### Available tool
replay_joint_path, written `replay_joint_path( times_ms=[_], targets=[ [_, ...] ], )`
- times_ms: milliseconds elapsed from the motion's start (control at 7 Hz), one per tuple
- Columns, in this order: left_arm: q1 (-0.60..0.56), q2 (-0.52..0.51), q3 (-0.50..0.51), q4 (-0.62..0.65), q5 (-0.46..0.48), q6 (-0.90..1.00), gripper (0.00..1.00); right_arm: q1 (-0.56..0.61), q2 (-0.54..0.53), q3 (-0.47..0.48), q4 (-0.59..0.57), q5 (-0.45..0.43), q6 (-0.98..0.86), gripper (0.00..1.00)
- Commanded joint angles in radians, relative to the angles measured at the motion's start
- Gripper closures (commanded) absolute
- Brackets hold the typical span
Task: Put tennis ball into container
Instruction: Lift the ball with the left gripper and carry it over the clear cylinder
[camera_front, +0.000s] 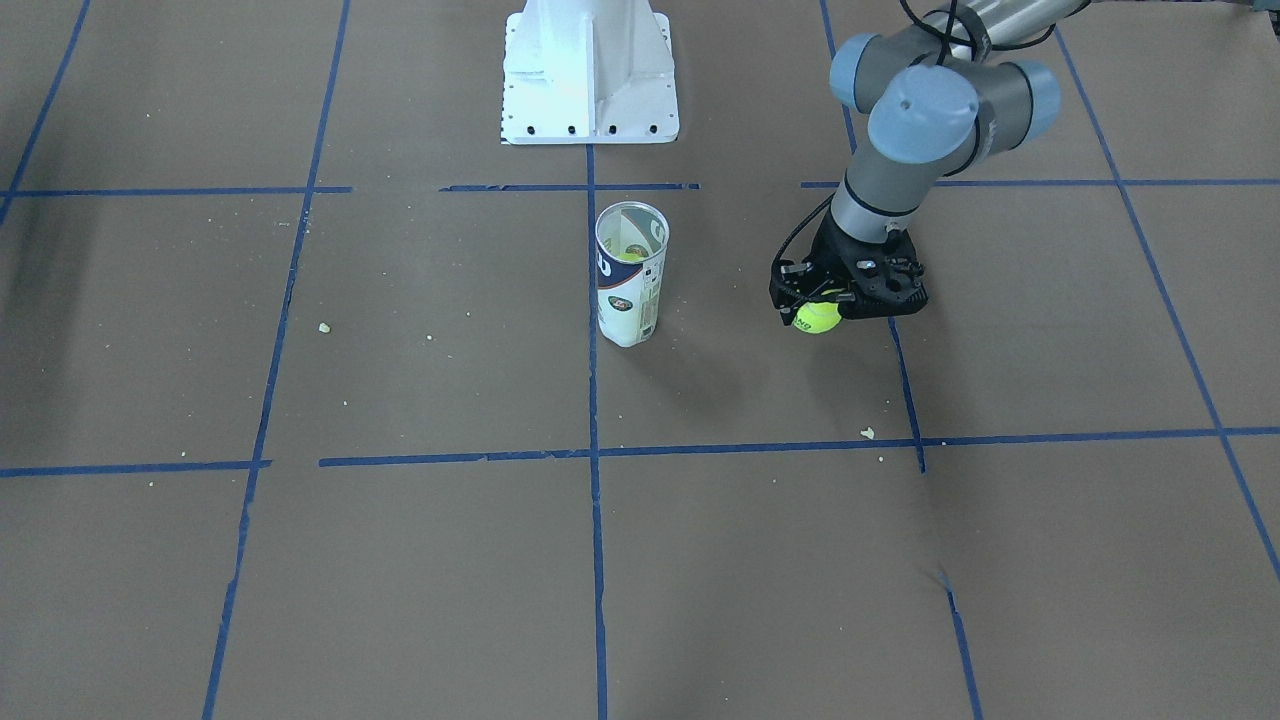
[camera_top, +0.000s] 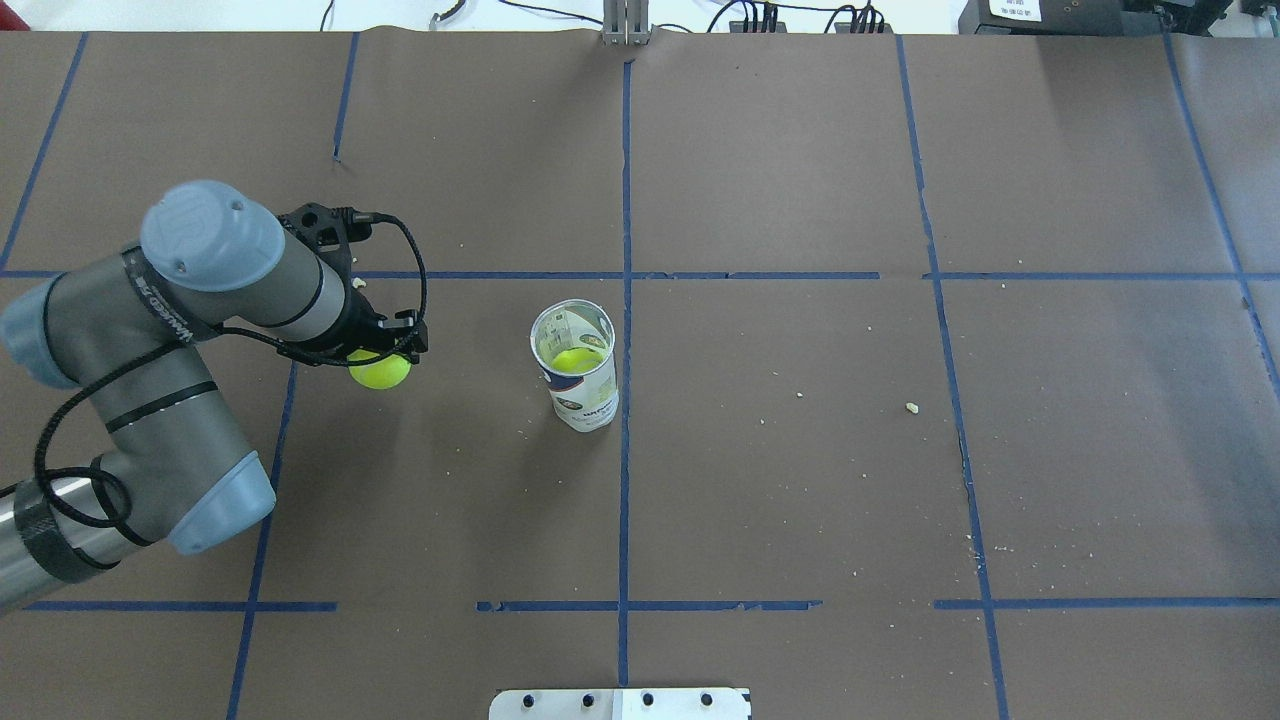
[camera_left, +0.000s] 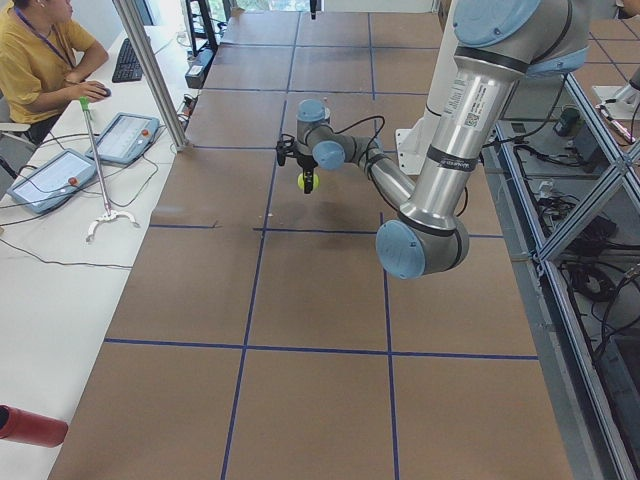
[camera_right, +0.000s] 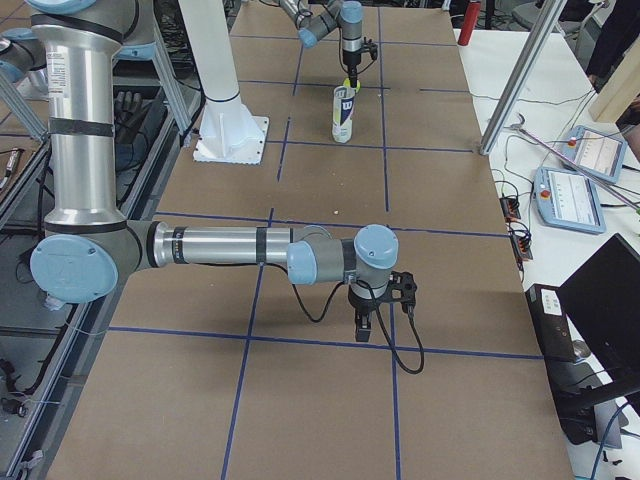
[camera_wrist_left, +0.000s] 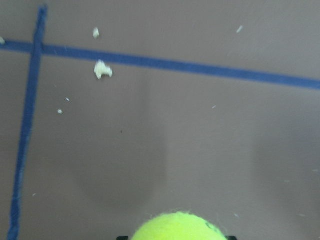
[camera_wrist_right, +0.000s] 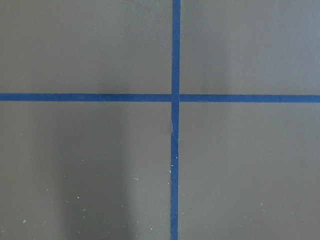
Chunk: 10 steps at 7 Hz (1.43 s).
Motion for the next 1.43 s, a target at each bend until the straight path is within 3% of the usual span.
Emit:
replay_joint_path(
  times_ms=[0, 286, 429, 714, 1143, 1286],
  targets=[
    [-0.031, -0.135, -0.117, 0.225, -0.054, -0.119, 1.00, 0.000, 0.000, 0.000, 0.000, 0.000, 0.000, 0.00],
    [-0.020, -0.258, -0.117, 0.281, -0.081, -0.333, 1.00, 0.000, 0.000, 0.000, 0.000, 0.000, 0.000, 0.00],
    [-0.011, -0.353, -0.113, 0.393, -0.079, -0.335, 1.00, 0.000, 0.000, 0.000, 0.000, 0.000, 0.000, 0.00],
    [0.050, -0.471, 0.008, 0.425, -0.065, -0.348, 1.00, 0.000, 0.000, 0.000, 0.000, 0.000, 0.000, 0.00],
    [0.075, -0.472, 0.030, 0.423, -0.035, -0.348, 0.99, 0.000, 0.000, 0.000, 0.000, 0.000, 0.000, 0.00],
    [0.077, -0.466, 0.032, 0.421, -0.033, -0.346, 0.83, 0.000, 0.000, 0.000, 0.000, 0.000, 0.000, 0.00]
  ],
)
